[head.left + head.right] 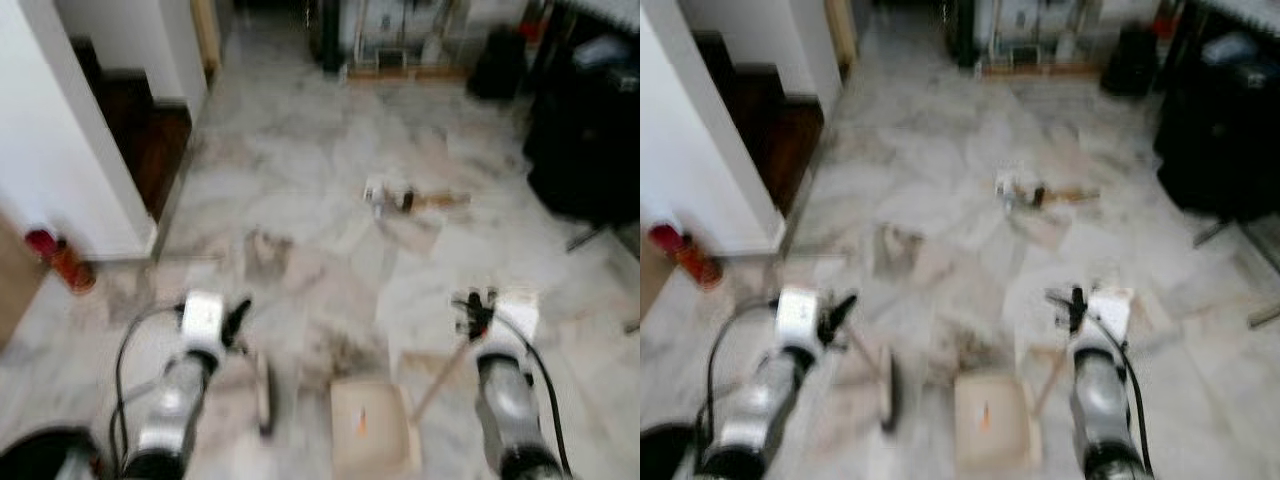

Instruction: Sweep floor

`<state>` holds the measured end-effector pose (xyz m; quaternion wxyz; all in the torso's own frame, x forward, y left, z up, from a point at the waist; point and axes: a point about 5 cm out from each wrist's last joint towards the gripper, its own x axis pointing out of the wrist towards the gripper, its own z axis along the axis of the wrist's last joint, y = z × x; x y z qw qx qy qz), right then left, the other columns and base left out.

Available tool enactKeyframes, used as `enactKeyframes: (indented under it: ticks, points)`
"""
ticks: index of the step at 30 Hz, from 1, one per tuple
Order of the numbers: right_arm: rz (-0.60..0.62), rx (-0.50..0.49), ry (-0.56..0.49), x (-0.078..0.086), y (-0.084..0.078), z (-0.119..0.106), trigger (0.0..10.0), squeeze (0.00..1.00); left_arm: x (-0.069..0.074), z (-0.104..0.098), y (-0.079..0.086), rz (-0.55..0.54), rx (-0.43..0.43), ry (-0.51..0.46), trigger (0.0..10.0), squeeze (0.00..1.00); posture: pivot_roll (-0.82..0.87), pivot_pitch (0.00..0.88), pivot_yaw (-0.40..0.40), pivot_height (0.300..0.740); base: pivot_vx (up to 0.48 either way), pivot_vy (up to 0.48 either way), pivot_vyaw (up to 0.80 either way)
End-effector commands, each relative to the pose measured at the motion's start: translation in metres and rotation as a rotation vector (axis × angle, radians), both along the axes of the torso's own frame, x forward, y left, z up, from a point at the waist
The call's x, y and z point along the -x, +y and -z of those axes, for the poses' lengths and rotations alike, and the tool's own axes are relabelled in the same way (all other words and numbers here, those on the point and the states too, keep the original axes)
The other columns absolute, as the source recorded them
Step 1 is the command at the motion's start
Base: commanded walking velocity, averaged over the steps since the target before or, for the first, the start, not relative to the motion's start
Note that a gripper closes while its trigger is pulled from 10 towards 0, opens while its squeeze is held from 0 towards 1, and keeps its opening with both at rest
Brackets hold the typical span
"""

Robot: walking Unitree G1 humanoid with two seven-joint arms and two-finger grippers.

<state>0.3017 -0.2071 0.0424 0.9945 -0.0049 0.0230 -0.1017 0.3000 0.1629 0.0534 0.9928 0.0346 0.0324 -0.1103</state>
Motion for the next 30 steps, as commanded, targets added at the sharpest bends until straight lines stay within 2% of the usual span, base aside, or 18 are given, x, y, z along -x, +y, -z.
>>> enactKeyframes:
  ticks: [1, 5, 10, 14, 18, 20, 30]
  points:
    - [-0.034, -0.006, -0.094, -0.017, 0.014, -0.022, 10.0, 0.0, -0.003, -0.007, 0.007, -0.017, -0.009, -0.042, 10.0, 0.0, -0.01, 0.0, -0.015, 0.74, 0.311, 0.0, 0.0]
    - [-0.065, 0.008, -0.09, -0.019, 0.021, -0.022, 10.0, 0.0, -0.001, -0.007, 0.009, -0.025, -0.022, -0.054, 10.0, 0.0, -0.01, 0.0, -0.025, 0.74, 0.315, 0.0, 0.0]
    - [-0.064, 0.002, -0.085, -0.015, 0.019, -0.019, 10.0, 0.0, 0.002, -0.006, 0.013, -0.061, -0.006, -0.064, 10.0, 0.0, -0.02, 0.0, -0.027, 0.74, 0.313, 0.0, 0.0]
    - [-0.06, 0.001, -0.078, -0.01, 0.019, -0.014, 10.0, 0.0, 0.005, -0.006, 0.025, -0.122, -0.008, -0.073, 10.0, 0.0, -0.02, 0.0, -0.024, 0.74, 0.316, 0.0, 0.0]
    - [-0.052, 0.002, -0.077, -0.007, 0.019, -0.012, 10.0, 0.0, 0.009, -0.006, 0.03, -0.136, -0.025, -0.083, 10.0, 0.0, -0.02, 0.0, -0.023, 0.74, 0.31, 0.0, 0.0]
    - [-0.043, 0.001, -0.066, -0.001, 0.017, -0.006, 10.0, 0.0, 0.017, -0.004, 0.038, -0.157, -0.04, -0.085, 10.0, 0.0, -0.02, 0.0, -0.024, 0.74, 0.309, 0.0, 0.0]
    - [-0.015, 0.012, -0.07, 0.011, 0.007, -0.001, 10.0, 0.0, 0.033, -0.011, 0.036, -0.16, -0.054, -0.133, 10.0, 0.0, -0.03, 0.0, -0.024, 0.74, 0.305, 0.0, 0.0]
